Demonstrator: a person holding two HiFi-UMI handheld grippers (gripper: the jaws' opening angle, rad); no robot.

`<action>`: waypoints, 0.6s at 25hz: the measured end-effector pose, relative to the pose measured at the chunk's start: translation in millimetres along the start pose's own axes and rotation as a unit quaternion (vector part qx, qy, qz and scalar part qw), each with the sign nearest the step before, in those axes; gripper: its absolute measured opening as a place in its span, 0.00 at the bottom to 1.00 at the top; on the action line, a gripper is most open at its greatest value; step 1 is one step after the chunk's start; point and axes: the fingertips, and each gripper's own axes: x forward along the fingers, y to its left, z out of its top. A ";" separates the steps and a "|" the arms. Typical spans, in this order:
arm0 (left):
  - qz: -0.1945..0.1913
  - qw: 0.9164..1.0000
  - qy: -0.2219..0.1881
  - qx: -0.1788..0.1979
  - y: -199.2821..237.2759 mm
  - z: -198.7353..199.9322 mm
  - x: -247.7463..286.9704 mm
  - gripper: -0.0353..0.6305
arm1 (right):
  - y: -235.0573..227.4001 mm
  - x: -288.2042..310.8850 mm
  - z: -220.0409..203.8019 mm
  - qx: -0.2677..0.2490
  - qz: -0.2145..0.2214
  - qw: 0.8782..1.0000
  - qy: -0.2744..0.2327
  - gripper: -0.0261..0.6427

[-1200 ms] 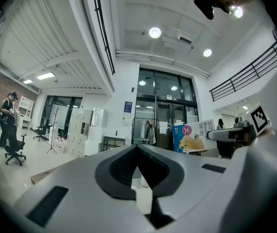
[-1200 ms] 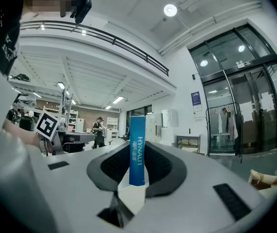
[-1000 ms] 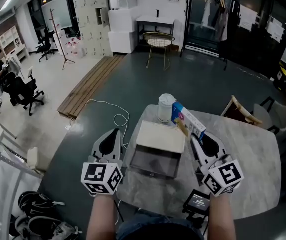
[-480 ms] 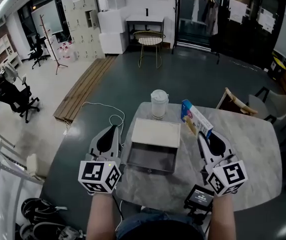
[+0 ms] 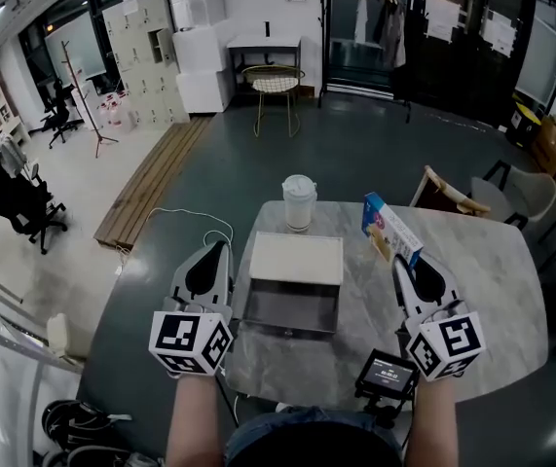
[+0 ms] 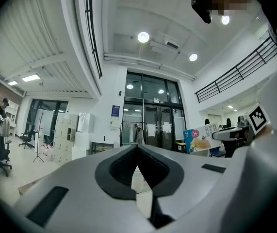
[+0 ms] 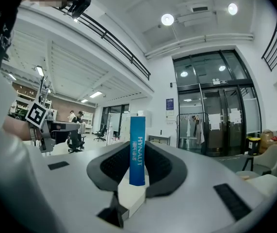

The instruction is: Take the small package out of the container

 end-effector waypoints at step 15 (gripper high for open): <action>0.002 1.000 -0.008 0.001 -6.5 4.9 -1.5 0.07 | -0.2 4.1 2.1 -0.002 0.012 1.000 -0.002 0.18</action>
